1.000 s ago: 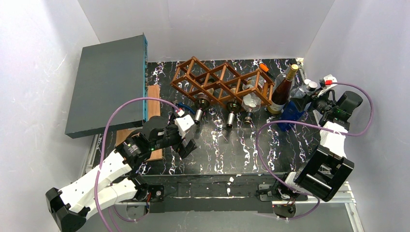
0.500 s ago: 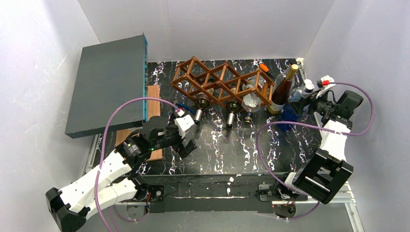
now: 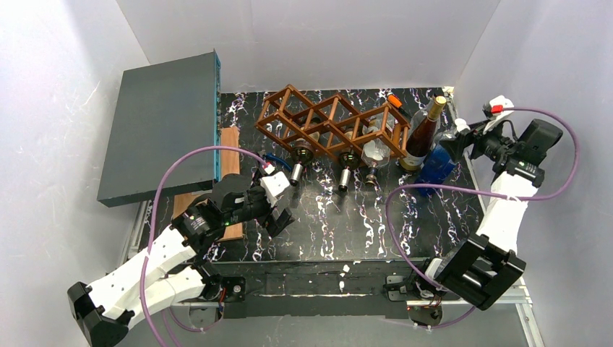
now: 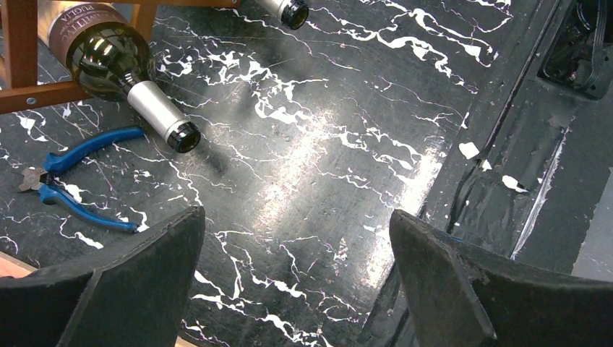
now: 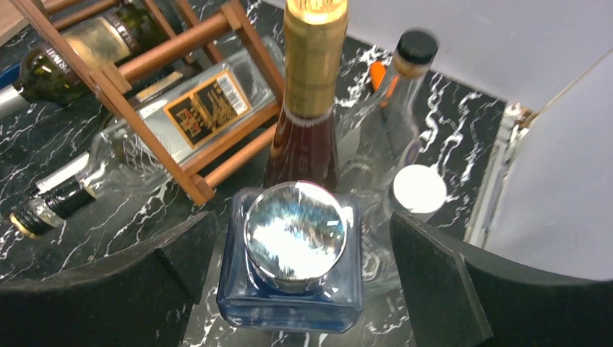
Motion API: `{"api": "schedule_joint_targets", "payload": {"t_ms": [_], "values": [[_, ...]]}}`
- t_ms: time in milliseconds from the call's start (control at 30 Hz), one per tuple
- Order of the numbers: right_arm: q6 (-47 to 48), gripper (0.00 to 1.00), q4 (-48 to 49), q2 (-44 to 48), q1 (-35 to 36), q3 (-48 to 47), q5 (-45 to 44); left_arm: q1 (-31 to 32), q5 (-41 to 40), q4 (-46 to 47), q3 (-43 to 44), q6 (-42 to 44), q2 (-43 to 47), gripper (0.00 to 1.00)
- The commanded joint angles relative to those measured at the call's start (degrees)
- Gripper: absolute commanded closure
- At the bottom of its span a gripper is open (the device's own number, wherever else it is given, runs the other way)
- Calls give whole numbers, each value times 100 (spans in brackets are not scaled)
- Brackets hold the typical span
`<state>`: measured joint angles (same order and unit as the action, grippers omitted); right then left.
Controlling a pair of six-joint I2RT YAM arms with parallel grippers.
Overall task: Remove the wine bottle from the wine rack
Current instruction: Place the wine bottle at the center of the board.
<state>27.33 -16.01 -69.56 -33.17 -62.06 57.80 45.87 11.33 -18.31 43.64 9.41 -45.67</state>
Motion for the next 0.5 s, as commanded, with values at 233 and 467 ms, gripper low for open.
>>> {"api": "schedule_joint_targets", "payload": {"t_ms": [233, 467], "values": [[721, 0, -1571, 130, -32, -1895, -93, -22, 1, -59, -23, 53, 164, 0], [523, 0, -2256, 31, -32, -2782, 156, -24, 9, -59, -27, 48, 116, 1]]}}
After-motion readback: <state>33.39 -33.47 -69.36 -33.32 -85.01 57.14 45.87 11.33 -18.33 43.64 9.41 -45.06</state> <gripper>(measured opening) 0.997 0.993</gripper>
